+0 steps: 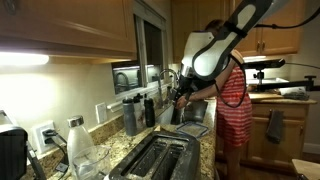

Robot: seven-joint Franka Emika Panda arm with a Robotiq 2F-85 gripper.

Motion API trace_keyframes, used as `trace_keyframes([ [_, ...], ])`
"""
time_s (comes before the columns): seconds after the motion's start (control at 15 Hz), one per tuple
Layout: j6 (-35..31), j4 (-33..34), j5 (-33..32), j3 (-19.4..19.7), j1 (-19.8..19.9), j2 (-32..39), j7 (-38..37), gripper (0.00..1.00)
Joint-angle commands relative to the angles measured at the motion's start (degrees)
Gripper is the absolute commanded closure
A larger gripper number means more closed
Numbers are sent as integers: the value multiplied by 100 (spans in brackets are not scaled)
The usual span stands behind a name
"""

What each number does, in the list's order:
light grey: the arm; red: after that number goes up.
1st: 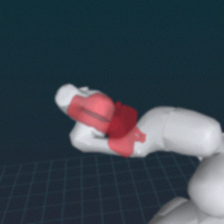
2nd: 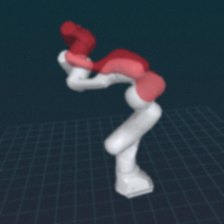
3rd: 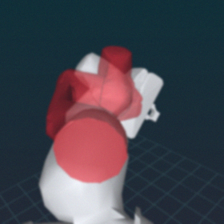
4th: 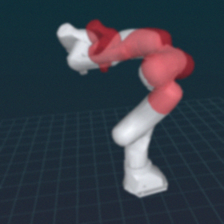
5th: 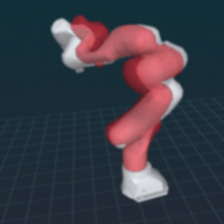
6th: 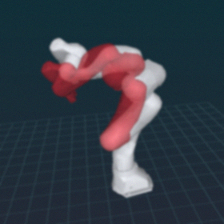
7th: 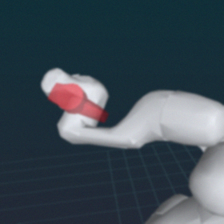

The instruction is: Put the bread in the toaster

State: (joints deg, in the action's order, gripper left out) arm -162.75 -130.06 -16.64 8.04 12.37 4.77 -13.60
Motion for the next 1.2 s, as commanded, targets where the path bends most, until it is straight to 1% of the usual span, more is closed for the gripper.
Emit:
trace_keyframes([
  [0.0,-25,495,84,-33,-77,512,-397,0],
  [0.07,1,653,145,-64,-102,665,-456,0],
  [0.13,87,805,471,53,-304,803,-310,0],
  [0.4,287,1444,1360,-95,-486,1305,-223,0],
  [0.53,341,1697,1639,-129,-596,1488,-233,0],
  [0.87,597,2019,1892,-84,-806,1789,-330,0],
  [1.13,1003,2056,1742,161,-978,1884,-690,0],
])
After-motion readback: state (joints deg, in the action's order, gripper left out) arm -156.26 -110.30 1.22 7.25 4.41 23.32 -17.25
